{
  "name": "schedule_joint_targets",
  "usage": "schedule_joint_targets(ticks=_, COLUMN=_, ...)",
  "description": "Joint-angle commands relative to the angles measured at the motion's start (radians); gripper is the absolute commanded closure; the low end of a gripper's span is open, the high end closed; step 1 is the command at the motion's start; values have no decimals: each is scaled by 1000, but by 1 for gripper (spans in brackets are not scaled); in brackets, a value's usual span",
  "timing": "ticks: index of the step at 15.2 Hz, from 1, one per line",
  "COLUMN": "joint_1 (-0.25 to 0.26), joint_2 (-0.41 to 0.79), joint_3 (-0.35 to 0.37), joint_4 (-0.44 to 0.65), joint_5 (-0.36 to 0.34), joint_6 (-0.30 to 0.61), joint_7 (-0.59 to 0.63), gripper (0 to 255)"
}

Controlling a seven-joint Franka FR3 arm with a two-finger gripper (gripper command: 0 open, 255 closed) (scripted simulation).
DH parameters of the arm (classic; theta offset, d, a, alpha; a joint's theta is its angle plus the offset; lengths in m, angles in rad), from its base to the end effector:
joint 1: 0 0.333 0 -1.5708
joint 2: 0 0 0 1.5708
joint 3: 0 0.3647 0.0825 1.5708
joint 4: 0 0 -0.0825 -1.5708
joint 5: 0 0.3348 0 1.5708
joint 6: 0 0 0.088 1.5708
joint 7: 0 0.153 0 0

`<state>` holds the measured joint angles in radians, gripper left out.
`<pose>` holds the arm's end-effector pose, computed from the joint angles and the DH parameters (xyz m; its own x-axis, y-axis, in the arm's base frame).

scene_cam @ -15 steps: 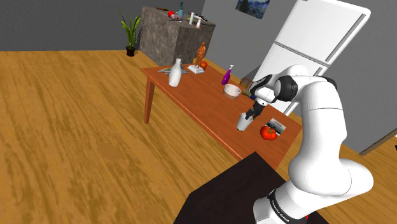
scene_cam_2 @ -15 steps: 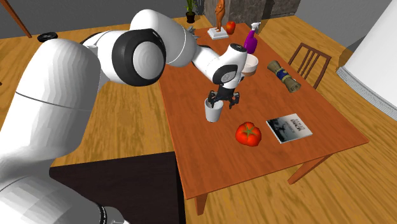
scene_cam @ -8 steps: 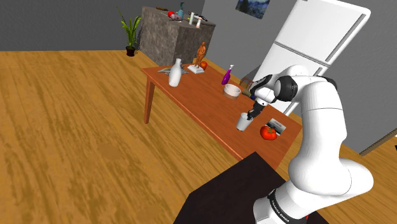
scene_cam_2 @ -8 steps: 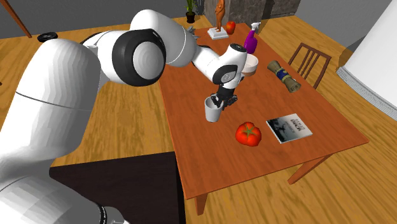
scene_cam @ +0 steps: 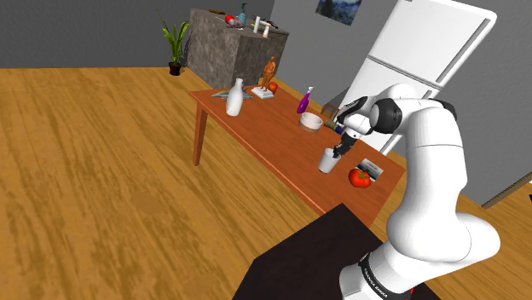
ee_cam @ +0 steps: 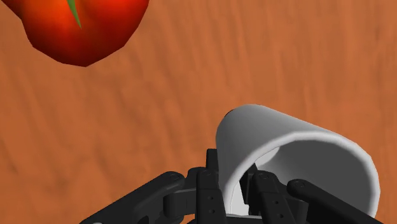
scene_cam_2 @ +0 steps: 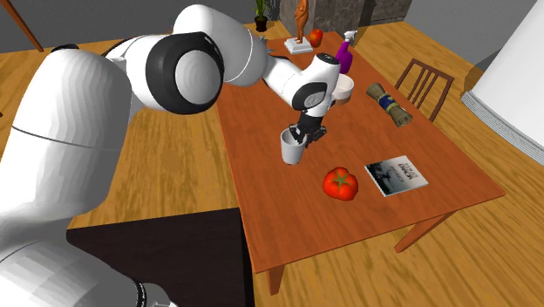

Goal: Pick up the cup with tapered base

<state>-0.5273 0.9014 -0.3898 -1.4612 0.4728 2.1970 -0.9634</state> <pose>0.4929 -0.5038 0.1784 0.9918 -0.1279 -0.0069 -0.1279 -0.9867 -0.1005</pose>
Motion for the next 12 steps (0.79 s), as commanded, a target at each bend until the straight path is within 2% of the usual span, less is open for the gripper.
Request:
schedule_joint_targets(ticks=1, joint_1=5, joint_2=-20, joint_3=-6, joint_4=-6, joint_5=-6, joint_6=-14, joint_7=4, gripper=255)
schedule_joint_targets(ticks=12, joint_1=22, joint_2=-101, joint_3=-32, joint_4=-18, joint_5=-34, joint_6=-81, joint_7=21, gripper=255)
